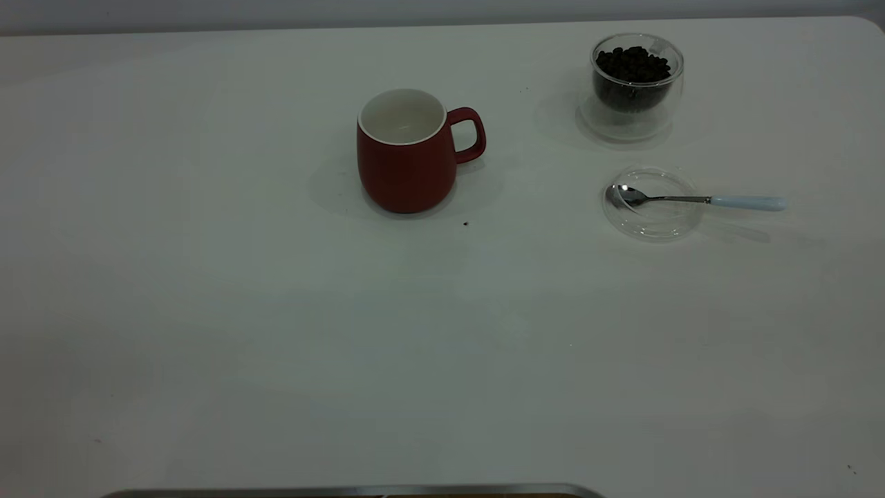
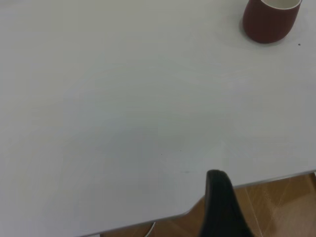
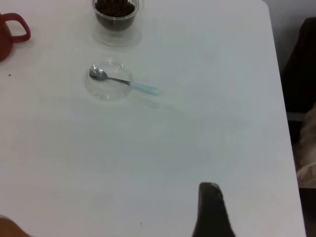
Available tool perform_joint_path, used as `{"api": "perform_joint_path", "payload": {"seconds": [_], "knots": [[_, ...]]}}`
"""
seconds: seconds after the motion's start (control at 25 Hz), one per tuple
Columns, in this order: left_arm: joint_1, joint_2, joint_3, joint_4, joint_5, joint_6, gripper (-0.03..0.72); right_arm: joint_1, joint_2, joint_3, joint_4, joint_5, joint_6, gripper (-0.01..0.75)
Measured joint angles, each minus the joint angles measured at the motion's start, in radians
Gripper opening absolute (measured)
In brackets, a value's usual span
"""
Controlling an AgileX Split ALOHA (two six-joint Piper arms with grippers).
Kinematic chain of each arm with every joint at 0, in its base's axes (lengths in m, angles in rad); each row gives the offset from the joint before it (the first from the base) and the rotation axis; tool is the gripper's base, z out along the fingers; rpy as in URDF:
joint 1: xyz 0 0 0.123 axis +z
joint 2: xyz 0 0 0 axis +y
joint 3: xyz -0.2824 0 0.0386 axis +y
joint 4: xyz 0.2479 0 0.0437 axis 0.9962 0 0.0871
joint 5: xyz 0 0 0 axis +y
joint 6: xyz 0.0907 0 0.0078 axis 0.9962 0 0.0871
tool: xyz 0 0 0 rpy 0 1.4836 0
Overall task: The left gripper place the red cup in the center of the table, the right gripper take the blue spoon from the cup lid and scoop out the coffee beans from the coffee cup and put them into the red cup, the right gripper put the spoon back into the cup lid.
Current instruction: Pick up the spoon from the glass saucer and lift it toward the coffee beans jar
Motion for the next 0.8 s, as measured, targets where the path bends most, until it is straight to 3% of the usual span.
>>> {"api": "perform_joint_path", "payload": {"seconds": [0.4,0.8], "knots": [[0.000,0.000,0.000,-0.001,0.001,0.000,0.516,0.000,0.057,-0.014,0.082,-0.042,0.015,0.514],[0.000,-0.001,0.000,-0.001,0.003,0.000,0.516,0.000,0.664,-0.020,0.072,-0.628,0.017,0.505]]}}
